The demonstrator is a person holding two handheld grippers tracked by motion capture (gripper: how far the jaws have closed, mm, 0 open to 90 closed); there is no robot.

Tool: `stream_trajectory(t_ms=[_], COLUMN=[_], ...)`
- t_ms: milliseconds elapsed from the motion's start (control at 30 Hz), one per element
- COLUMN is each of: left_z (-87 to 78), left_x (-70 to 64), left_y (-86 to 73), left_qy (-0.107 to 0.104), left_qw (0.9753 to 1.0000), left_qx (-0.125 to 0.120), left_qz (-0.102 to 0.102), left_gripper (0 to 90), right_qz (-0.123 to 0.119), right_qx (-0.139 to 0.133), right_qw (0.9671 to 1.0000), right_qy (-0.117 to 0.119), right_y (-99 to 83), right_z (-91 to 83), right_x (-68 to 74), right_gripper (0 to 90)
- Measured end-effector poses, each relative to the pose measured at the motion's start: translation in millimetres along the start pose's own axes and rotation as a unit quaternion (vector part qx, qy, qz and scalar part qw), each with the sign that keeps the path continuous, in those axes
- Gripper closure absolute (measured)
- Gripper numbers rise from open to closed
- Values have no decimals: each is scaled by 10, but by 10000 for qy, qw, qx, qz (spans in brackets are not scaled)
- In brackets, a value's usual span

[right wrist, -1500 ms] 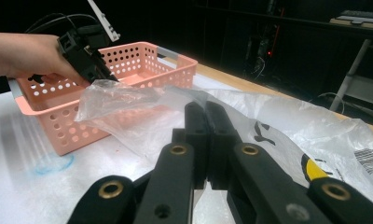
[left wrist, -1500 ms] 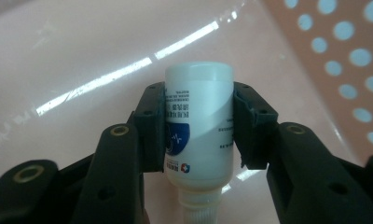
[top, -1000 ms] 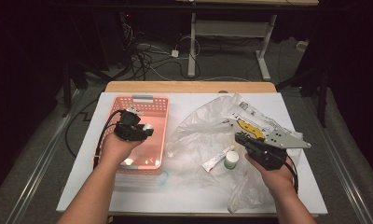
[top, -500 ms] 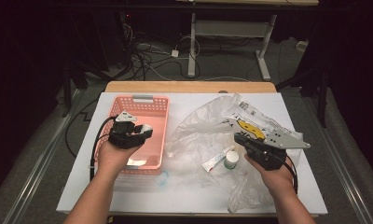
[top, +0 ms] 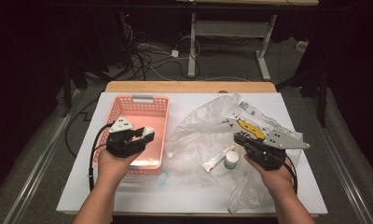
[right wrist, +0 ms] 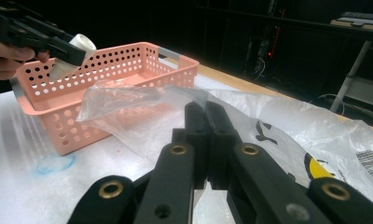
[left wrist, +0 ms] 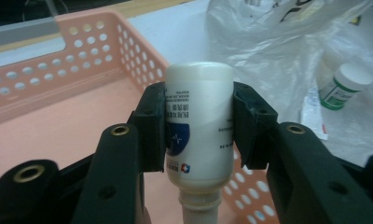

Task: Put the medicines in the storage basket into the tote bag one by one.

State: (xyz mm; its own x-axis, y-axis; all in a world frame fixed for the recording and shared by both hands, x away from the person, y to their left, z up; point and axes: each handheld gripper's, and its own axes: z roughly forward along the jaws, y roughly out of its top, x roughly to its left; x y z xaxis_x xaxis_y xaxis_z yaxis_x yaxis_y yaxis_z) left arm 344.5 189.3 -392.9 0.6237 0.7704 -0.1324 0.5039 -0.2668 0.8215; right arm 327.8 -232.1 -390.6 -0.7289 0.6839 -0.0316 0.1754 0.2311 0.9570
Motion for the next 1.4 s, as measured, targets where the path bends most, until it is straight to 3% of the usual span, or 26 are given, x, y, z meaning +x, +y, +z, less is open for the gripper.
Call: stream_trajectory(t_ms=[267, 567, 1033, 1400], left_z=[-28, 15, 198, 352], left_x=[-250, -449, -706, -869], left_y=[23, -4, -35, -56], left_qy=[-274, -592, -831, -831], left_qw=[9993, 9977, 9954, 9941], left_qx=[-184, -263, -187, -147], left_qz=[191, 206, 443, 677], left_gripper=[581, 581, 580, 580], right_qz=[1, -13, -10, -12], right_qx=[-1, -18, -39, -35], right_qw=[10000, 10000, 10000, 10000], right_qy=[6, -7, -16, -15], right_y=[-2, 8, 15, 11], right_z=[5, -12, -30, -31], right_x=[5, 9, 7, 5], right_gripper=[900, 900, 900, 900])
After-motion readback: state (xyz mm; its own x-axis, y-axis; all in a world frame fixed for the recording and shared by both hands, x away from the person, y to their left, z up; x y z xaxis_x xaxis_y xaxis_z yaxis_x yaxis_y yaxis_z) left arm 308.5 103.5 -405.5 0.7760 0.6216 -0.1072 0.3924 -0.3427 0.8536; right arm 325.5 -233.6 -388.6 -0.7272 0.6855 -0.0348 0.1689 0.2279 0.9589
